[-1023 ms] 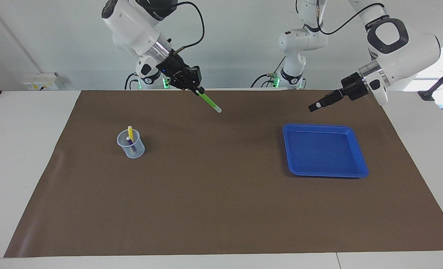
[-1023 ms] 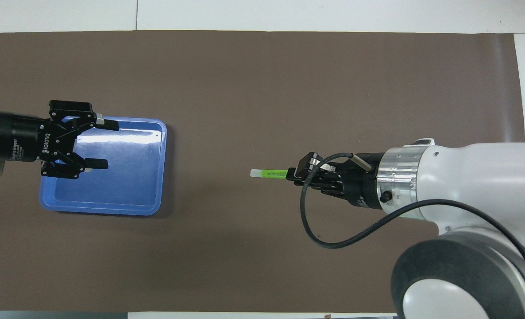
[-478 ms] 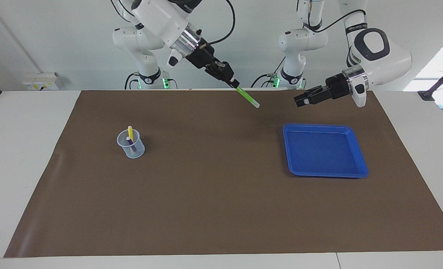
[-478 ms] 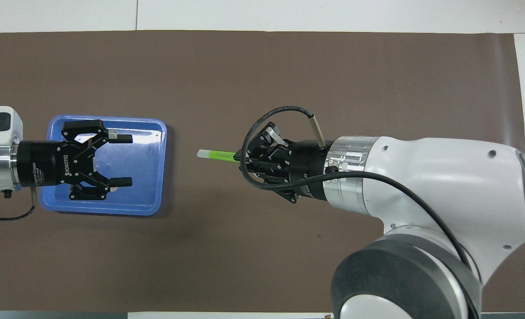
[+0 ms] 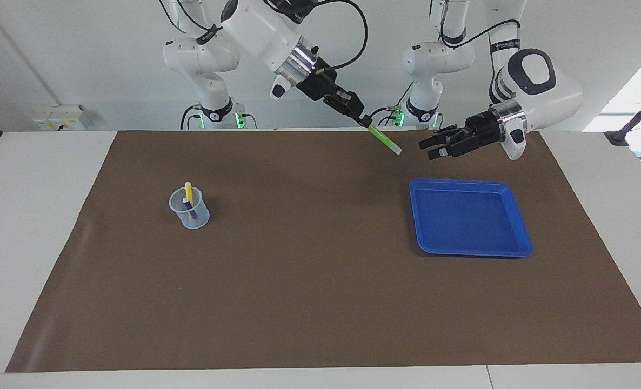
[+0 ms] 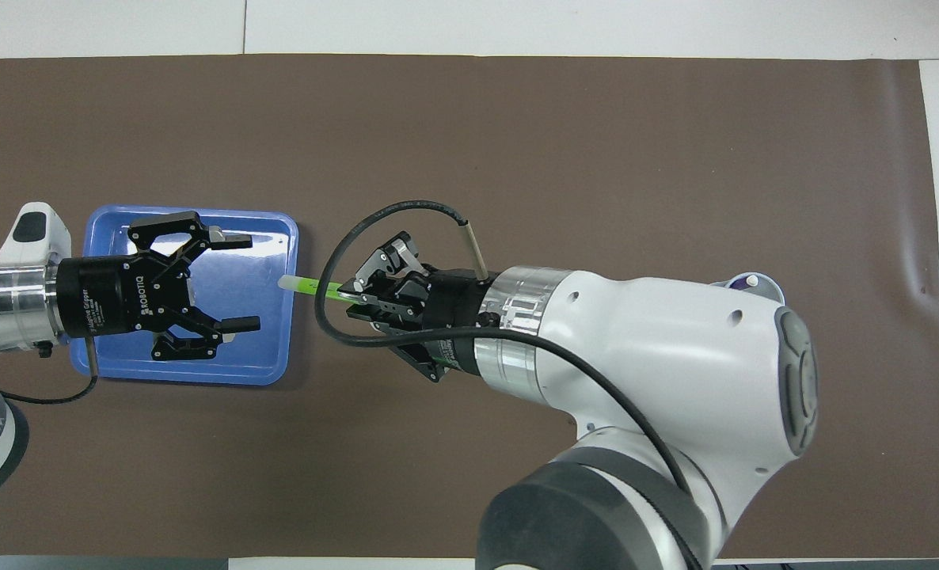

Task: Right arm passes pens to left for tray arrangement
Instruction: 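Lift the green pen toward the tray while the left gripper opens, then close the left gripper on the green pen held by the right gripper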

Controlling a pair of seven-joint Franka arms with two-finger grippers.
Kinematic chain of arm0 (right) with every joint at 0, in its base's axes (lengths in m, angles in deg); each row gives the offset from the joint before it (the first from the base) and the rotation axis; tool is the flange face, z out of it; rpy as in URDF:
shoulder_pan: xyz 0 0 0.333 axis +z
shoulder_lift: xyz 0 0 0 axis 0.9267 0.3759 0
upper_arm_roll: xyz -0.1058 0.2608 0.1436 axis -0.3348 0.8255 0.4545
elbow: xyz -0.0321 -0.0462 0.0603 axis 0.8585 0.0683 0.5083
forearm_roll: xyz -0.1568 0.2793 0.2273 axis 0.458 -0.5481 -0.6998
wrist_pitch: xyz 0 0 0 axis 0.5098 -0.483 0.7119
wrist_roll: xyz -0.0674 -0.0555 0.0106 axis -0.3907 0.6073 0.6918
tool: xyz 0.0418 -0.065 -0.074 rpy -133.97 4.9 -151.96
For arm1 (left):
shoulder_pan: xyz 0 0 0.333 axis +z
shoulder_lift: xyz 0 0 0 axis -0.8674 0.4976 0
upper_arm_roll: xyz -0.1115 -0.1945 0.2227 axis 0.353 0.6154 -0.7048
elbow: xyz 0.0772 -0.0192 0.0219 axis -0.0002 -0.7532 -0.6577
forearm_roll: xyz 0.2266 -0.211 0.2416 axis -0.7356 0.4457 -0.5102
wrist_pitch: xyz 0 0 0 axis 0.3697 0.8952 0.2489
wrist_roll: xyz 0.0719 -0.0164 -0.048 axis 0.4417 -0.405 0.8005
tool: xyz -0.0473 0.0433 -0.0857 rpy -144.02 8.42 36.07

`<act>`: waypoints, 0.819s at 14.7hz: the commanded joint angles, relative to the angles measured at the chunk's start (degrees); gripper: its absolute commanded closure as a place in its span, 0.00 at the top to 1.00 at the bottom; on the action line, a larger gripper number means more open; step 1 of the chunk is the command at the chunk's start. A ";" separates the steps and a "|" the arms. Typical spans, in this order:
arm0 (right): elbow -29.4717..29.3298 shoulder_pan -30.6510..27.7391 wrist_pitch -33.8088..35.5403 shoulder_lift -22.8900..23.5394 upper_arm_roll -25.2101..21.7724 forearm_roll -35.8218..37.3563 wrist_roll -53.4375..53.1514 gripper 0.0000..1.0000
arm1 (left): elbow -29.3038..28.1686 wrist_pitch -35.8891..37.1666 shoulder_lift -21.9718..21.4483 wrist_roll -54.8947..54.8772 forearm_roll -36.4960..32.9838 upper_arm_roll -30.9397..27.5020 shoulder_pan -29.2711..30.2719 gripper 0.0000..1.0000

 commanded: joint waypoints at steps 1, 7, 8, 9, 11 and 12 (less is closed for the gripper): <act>-1.36 -0.16 -1.71 2.78 1.78 -0.37 -1.26 0.00 | -1.85 -1.54 -1.99 3.20 1.41 -0.11 -0.89 1.00; -2.24 -0.07 -1.62 3.66 1.96 -0.02 -1.17 0.00 | -2.02 -2.76 -2.26 4.27 2.82 -0.11 -0.97 1.00; -2.24 -0.07 -1.54 3.66 1.96 -0.02 -1.26 0.00 | -2.63 -3.20 -2.35 4.27 2.91 -0.11 -1.07 1.00; -2.24 -0.07 -1.62 3.66 1.96 -0.02 -1.26 0.00 | -2.90 -3.12 -2.78 4.27 2.91 -0.11 -1.07 0.99; -2.24 0.02 -1.80 4.36 2.05 -0.02 -1.26 0.00 | -3.34 -2.94 -2.87 4.44 3.26 -0.11 -1.15 0.95; -2.24 0.19 -2.06 4.89 2.14 0.07 -1.26 0.00 | -3.60 -3.03 -3.40 5.23 3.35 -0.11 -1.15 0.94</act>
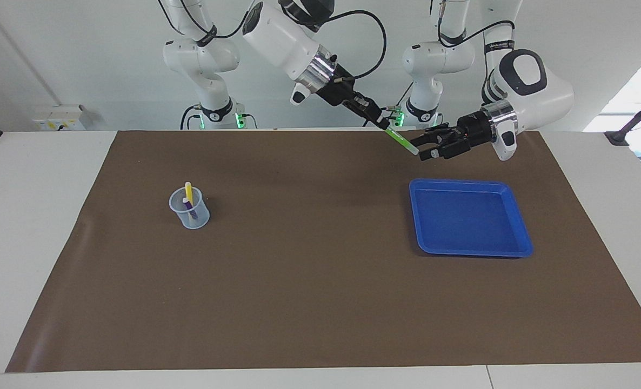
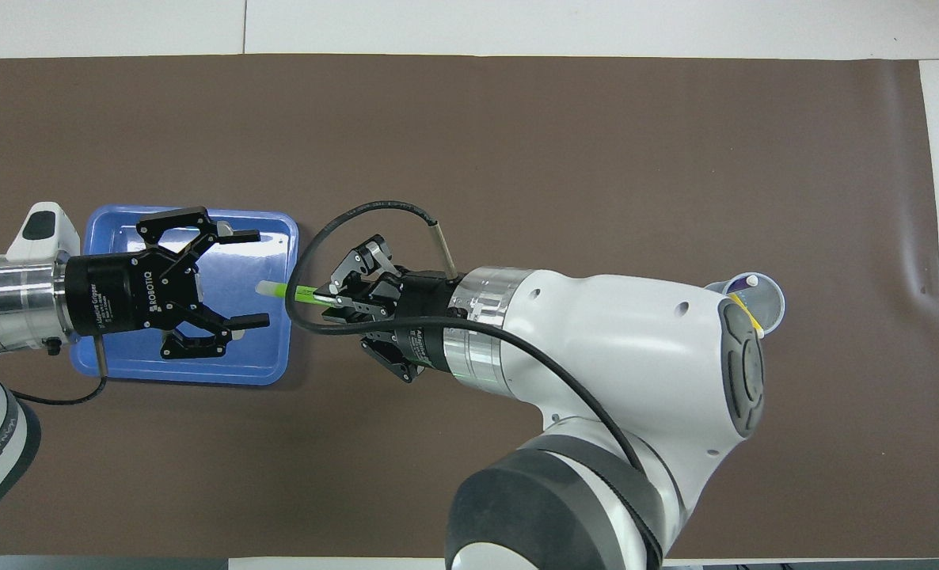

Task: Right arm passes pens to left for tray arrangement
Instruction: 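Close the left gripper on the green pen held by the right gripper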

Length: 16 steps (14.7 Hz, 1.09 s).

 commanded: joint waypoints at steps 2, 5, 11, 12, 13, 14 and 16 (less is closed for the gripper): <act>-0.96 0.09 -2.09 2.06 0.71 0.42 -0.70 0.00 | -2.79 -1.91 -3.24 3.15 1.70 -0.13 -1.36 0.92; -0.96 0.18 -2.97 3.02 1.41 1.12 -0.61 0.00 | -2.88 -2.78 -3.86 4.29 1.70 -0.05 -1.54 0.92; -0.78 0.18 -3.59 3.11 1.50 1.21 -0.52 0.00 | -3.67 -6.13 -3.95 4.47 1.78 -0.04 -3.74 0.78; -0.78 0.35 -3.59 3.11 1.50 1.21 -0.52 0.00 | -3.67 -6.04 -3.95 4.47 1.78 -0.04 -3.65 0.71; -0.78 0.35 -3.50 3.11 1.50 1.21 -0.52 0.00 | -3.67 -5.69 -3.95 4.47 1.78 -0.04 -3.56 0.69; -0.78 0.35 -3.50 3.11 1.50 1.30 -0.52 0.00 | -3.67 -5.43 -3.95 4.56 1.78 -0.04 -3.30 0.69; -0.78 0.35 -3.50 3.11 1.50 1.30 -0.52 0.00 | -3.67 -4.55 -4.39 4.56 1.78 -0.13 -3.12 0.58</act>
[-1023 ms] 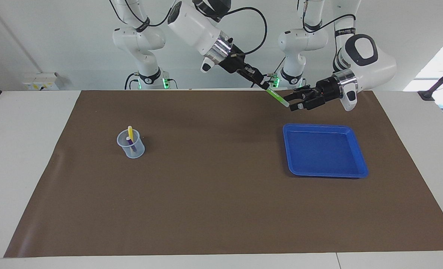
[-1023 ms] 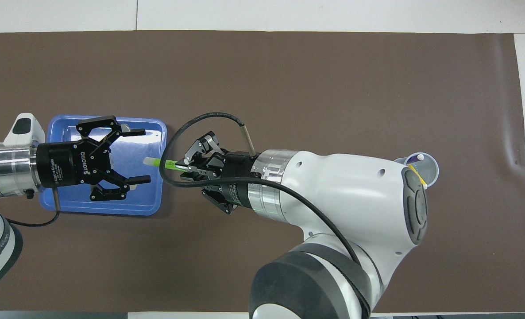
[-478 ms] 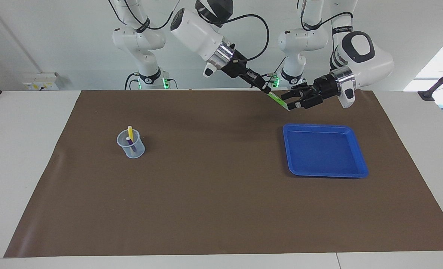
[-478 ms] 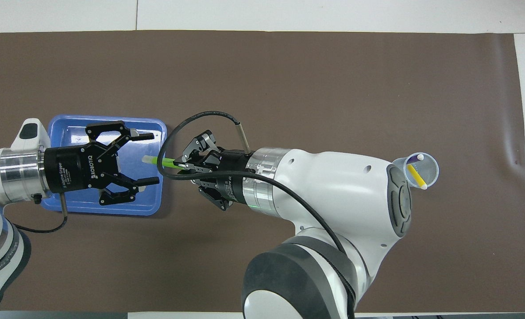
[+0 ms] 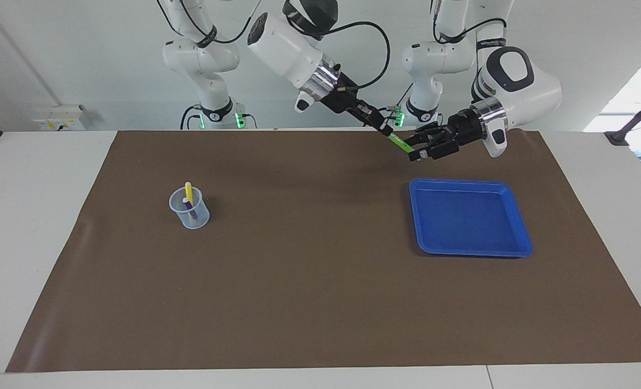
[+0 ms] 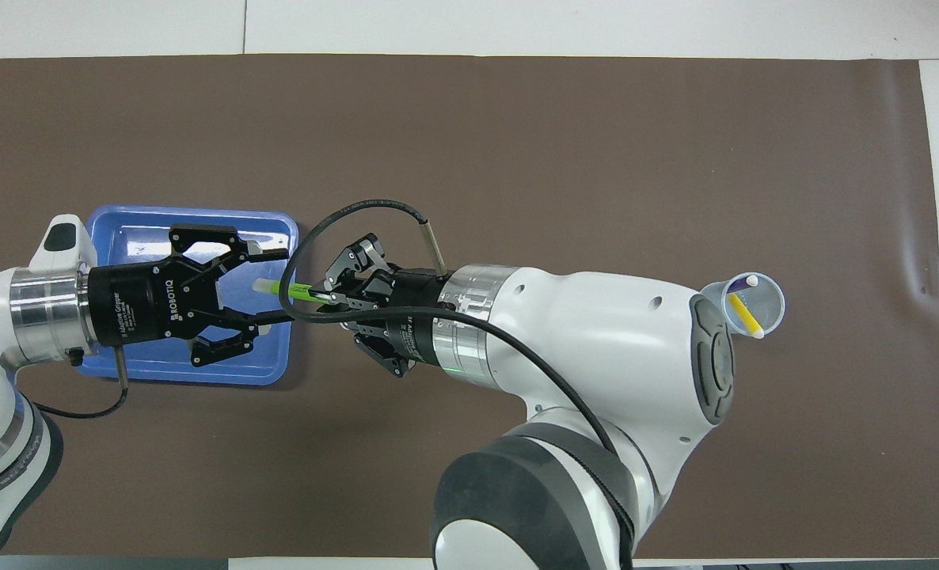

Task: Right arm passes pens to left for tray arrangement
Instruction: 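Close the left gripper on the green pen held by the right gripper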

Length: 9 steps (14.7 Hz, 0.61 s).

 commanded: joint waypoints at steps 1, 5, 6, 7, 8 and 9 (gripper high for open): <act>-0.77 -0.24 -0.81 0.81 0.75 1.01 -0.52 0.00 | -1.91 0.14 -2.31 0.82 1.20 -0.27 0.05 0.50; -0.77 -0.15 -0.64 0.81 0.75 1.45 -0.43 0.00 | -1.91 2.33 -2.40 0.99 1.20 -0.53 1.54 0.25; -0.68 -0.15 -0.64 0.81 0.75 1.45 -0.43 0.00 | -1.91 2.43 -2.40 0.99 1.20 -0.53 1.55 0.17; -0.77 -0.15 -0.64 0.81 0.75 1.45 -0.43 0.00 | -1.91 2.25 -2.40 0.99 1.20 -0.53 1.55 0.11; -0.77 -0.15 -0.46 0.81 0.75 1.45 -0.43 0.00 | -1.91 1.99 -2.40 0.99 1.20 -0.53 1.29 0.02; -0.77 -0.15 -0.37 0.81 0.75 1.45 -0.43 0.00 | -2.00 2.08 -2.40 0.99 1.11 -0.53 1.29 0.00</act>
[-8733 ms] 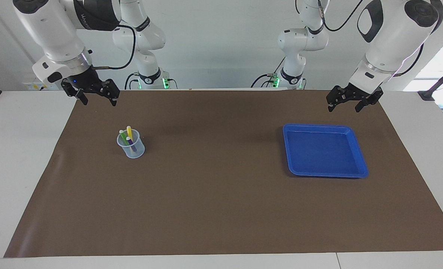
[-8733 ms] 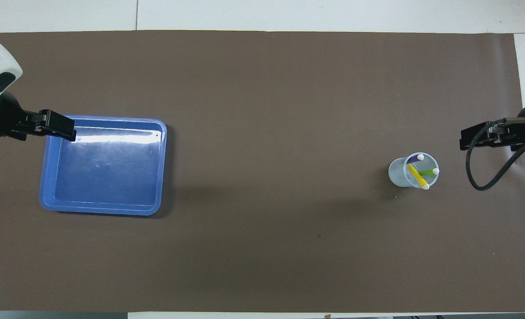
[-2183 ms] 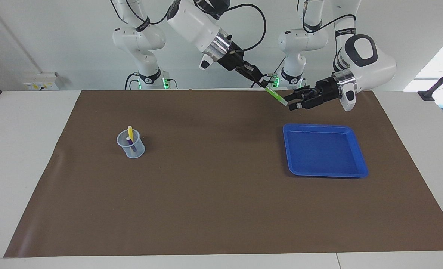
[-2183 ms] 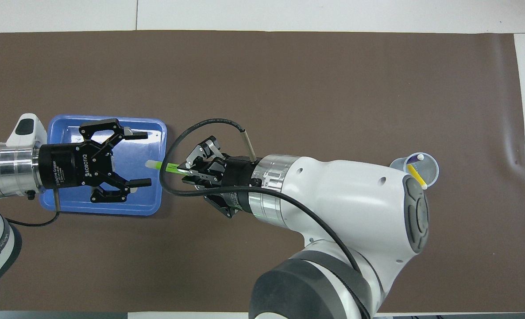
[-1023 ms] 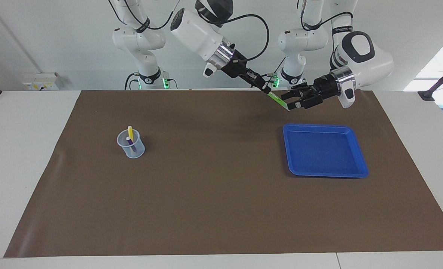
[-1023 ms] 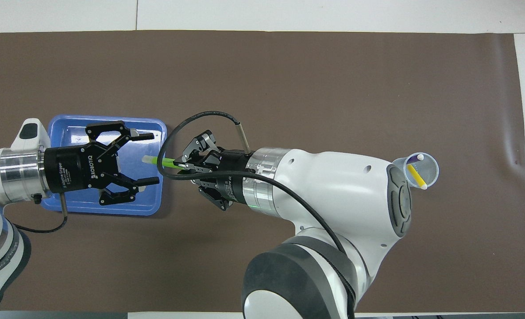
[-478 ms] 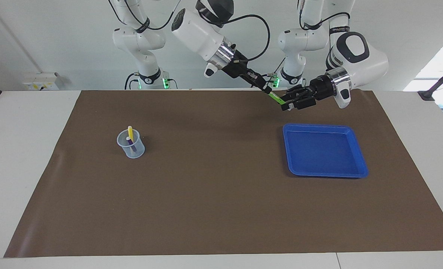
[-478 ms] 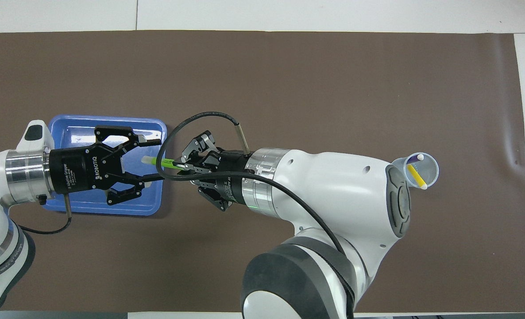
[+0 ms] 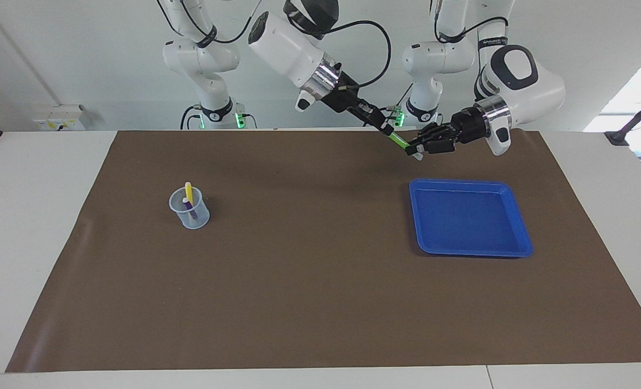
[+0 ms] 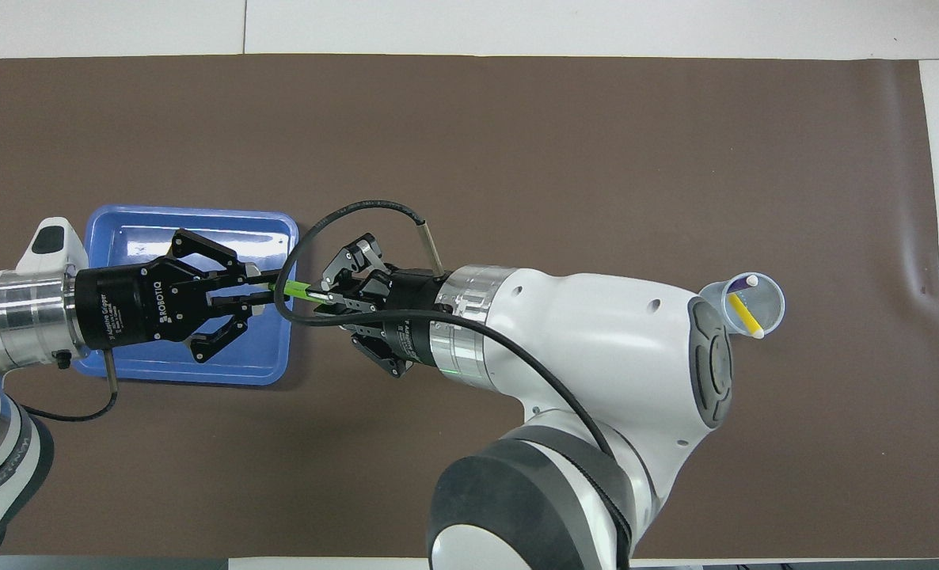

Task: Right arm passes pens to left for tray arrangement
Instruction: 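Close the left gripper on the green pen held by the right gripper, then open the right gripper and withdraw it toward the cup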

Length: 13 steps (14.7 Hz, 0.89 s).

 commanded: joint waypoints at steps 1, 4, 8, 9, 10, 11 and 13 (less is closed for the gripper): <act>-0.47 -0.31 0.10 0.76 0.63 1.33 -0.35 0.00 | -1.55 0.73 -1.87 -0.30 0.59 -0.14 0.39 0.00; -0.47 -0.31 0.19 0.76 0.63 1.94 -0.35 0.00 | -1.64 0.82 -1.87 -0.12 0.59 -0.23 0.56 0.00; -0.21 -0.31 0.28 0.76 0.63 2.91 -0.17 0.71 | -1.55 0.55 -1.87 1.11 0.59 -0.23 0.65 0.00; -0.12 -0.40 0.28 0.76 0.54 3.17 0.00 0.94 | -1.55 0.46 -1.87 1.20 0.59 -0.23 0.65 0.00; -0.03 -0.57 0.37 0.76 0.54 4.13 0.00 1.00 | -1.47 0.29 -1.78 1.20 0.59 -0.23 0.65 0.00; 0.14 -0.75 0.54 0.59 0.28 5.45 0.00 1.00 | -1.38 0.29 -1.78 1.28 0.59 -0.23 0.65 0.00; 1.45 -0.93 0.81 -0.55 -0.33 7.73 0.00 1.00 | -0.51 0.11 -1.08 1.28 -0.02 -0.23 0.65 0.00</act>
